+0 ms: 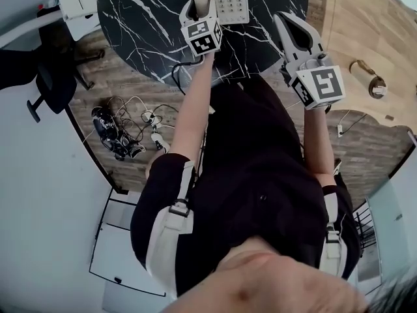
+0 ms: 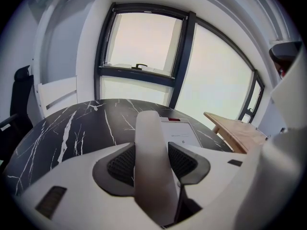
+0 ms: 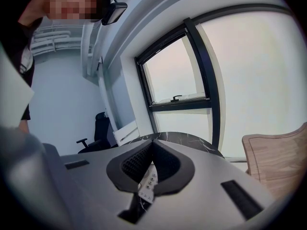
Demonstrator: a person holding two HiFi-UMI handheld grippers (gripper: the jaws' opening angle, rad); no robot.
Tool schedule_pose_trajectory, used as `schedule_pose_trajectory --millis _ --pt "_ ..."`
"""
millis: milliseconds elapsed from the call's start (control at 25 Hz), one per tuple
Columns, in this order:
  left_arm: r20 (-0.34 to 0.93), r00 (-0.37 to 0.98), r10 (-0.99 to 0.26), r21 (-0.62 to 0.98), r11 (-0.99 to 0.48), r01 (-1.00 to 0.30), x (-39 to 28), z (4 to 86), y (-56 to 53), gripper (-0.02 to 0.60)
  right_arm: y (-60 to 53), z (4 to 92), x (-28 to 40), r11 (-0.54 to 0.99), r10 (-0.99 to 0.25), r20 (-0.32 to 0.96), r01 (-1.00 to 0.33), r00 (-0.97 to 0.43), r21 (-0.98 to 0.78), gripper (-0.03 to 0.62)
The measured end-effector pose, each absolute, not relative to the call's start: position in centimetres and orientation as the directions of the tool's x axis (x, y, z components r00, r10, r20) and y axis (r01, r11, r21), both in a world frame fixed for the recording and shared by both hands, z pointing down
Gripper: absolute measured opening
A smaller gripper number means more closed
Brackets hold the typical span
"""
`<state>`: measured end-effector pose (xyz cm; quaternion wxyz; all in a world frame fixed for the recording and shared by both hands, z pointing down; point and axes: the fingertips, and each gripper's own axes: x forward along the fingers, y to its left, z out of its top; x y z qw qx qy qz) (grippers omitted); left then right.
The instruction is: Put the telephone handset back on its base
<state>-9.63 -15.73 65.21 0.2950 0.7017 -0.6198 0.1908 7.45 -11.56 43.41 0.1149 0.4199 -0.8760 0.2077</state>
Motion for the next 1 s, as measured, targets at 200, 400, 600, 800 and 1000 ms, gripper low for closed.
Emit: schedule_pose_trajectory --millis 200,400,600,800,1000 --pt "0.637 0.137 -0.759 0.148 -0.055 -0.988 -9.47 65.34 -15.62 0.229 -11.43 43.46 7.72 0.564 -0.689 0.369 -0.781 -0.624 -0.267 0.029" --pt "0.632 0.143 -0.762 0.159 -0.053 -0.986 -9.34 65.23 -15.59 0.230 -11.38 43.41 7.91 0.564 -0.689 0.367 -0.780 -0.625 -0.271 0.029" --pt "0.623 0.159 -0.766 0.160 -0.074 -0.984 -8.67 64.98 -15.58 0.249 -11.25 43.42 8.10 0.564 -0.688 0.365 -0.779 -0.627 -0.274 0.029" --pt "0.627 0.158 -0.763 0.166 -0.067 -0.984 -8.74 64.93 -15.31 0.249 -11.17 43.23 8.29 0.564 -0.692 0.359 -0.779 -0.627 -0.273 0.029" --pt "0.621 0.157 -0.768 0.162 -0.071 -0.984 -8.78 64.38 -15.10 0.248 -11.00 42.90 8.37 0.570 -0.694 0.345 -0.775 -0.632 -0.273 0.029"
